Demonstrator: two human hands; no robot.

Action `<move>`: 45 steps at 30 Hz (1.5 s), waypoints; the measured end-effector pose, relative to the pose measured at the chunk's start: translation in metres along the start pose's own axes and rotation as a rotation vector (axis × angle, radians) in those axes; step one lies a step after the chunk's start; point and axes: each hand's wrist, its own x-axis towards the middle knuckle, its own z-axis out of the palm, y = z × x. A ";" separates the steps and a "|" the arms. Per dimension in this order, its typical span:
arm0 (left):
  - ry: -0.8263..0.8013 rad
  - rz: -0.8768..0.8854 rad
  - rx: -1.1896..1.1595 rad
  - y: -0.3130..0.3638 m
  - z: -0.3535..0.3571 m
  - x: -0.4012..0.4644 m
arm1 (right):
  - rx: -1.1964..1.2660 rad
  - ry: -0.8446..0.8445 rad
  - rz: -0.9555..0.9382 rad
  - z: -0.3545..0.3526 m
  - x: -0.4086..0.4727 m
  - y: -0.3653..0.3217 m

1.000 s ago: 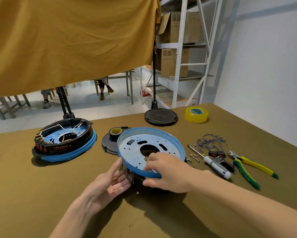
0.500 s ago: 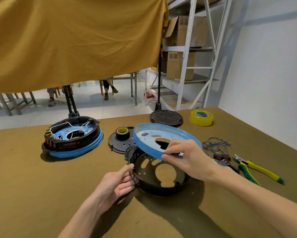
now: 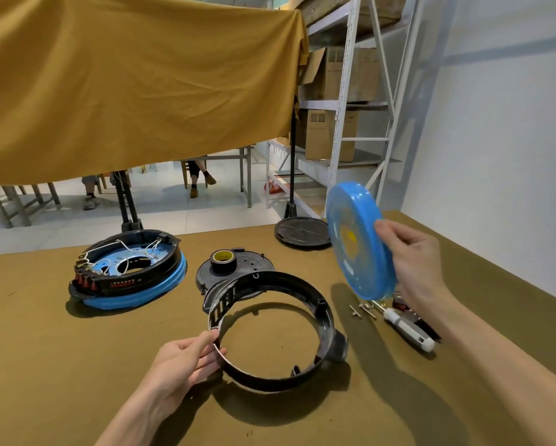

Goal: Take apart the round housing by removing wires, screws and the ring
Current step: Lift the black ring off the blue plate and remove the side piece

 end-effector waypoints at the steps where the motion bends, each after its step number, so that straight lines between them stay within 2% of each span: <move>1: 0.002 0.005 -0.020 0.001 -0.001 -0.001 | 0.097 0.054 0.107 -0.002 0.008 -0.003; 4: 0.023 0.035 -0.079 0.003 -0.002 -0.001 | 0.304 0.103 0.311 -0.007 0.015 0.000; 7: 0.058 0.067 -0.132 0.005 -0.001 -0.002 | 0.501 0.103 0.438 -0.008 0.011 0.008; 11: 0.107 0.115 -0.157 0.008 -0.005 -0.004 | 0.635 0.144 0.548 -0.014 0.003 0.020; 22: 0.138 0.154 -0.308 0.020 -0.027 -0.009 | 0.681 0.241 0.647 -0.052 -0.024 0.039; 31: 0.089 0.100 -0.387 0.024 -0.007 -0.026 | 0.719 0.215 0.798 0.011 -0.065 0.065; 33: 0.078 0.113 -0.376 0.023 -0.003 -0.027 | 0.546 0.191 0.770 0.017 -0.069 0.071; 36: 0.054 0.138 -0.312 0.018 0.008 -0.024 | -0.105 0.122 0.687 0.008 -0.068 0.075; 38: 0.042 0.138 -0.288 0.012 0.017 -0.019 | -0.379 0.029 0.649 -0.005 -0.066 0.080; 41: 0.045 0.119 -0.276 0.003 0.032 -0.011 | -0.570 -0.100 0.639 -0.020 -0.062 0.083; 45: 0.046 0.097 -0.275 -0.005 0.047 -0.003 | -0.637 -0.239 0.632 -0.031 -0.059 0.085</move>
